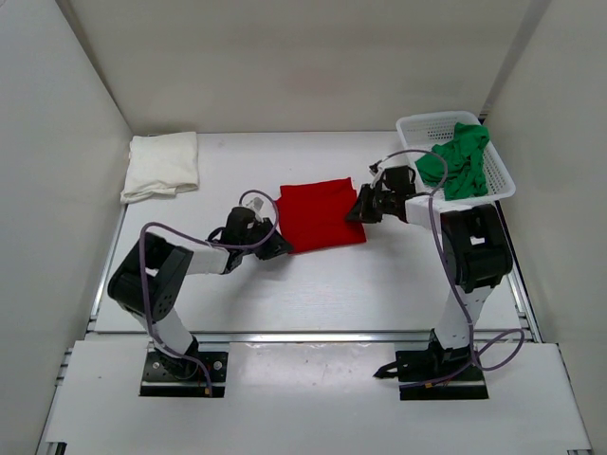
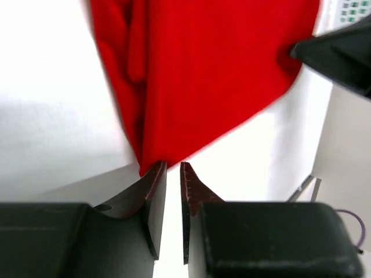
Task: Fold and stack the t-shirts
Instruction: Fold the long partially folded tshirt into a neat square, then put the neatly folded tshirt into the corner of the board with the left arm, then grab crumpled tshirt from bin with the right arm, then move the tshirt to the center of the board
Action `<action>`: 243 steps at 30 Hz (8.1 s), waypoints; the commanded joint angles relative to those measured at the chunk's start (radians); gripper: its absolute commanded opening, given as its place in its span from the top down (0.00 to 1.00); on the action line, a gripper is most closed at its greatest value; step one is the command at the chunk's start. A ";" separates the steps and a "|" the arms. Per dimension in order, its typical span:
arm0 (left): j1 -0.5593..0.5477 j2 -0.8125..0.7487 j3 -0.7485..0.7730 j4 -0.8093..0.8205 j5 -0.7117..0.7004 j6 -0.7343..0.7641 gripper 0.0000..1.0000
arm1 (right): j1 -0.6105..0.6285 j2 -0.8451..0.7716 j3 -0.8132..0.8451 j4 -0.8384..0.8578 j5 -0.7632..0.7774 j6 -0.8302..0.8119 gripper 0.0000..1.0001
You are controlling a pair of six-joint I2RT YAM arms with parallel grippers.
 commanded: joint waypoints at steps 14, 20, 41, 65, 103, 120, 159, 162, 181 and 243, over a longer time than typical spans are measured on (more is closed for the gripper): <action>0.113 -0.050 0.071 -0.071 -0.032 0.137 0.73 | -0.047 0.311 0.491 -0.114 0.111 -0.039 1.00; 0.139 0.046 0.092 0.035 0.049 0.093 0.48 | -0.029 0.346 0.569 -0.208 0.140 -0.076 1.00; 0.043 0.382 0.457 -0.049 0.069 0.081 0.78 | 0.037 -0.215 0.128 0.093 0.053 0.042 0.36; 0.778 0.230 0.828 -0.274 0.149 0.050 0.51 | 0.019 -0.415 -0.355 0.349 -0.070 0.145 0.38; -0.063 -0.188 0.225 -0.167 -0.752 0.539 0.02 | 0.251 -0.257 -0.039 -0.023 0.651 -0.154 1.00; -0.069 0.121 0.284 0.101 -0.808 0.625 0.01 | 0.238 -0.073 -0.101 0.449 0.998 -0.375 0.97; -0.158 0.153 0.482 -0.198 -0.782 0.579 0.91 | 0.122 -0.062 0.056 0.202 0.694 -0.197 1.00; -0.258 0.100 0.506 -0.262 -0.739 0.526 0.94 | 0.161 -0.144 0.057 0.214 0.732 -0.251 0.99; -0.298 -0.282 0.051 -0.178 -0.280 0.298 0.59 | -0.455 0.109 0.625 -0.373 0.703 -0.185 0.52; 0.521 -0.640 -0.283 -0.143 -0.033 0.019 0.49 | -0.047 -0.446 -0.081 0.498 -0.047 -0.010 0.63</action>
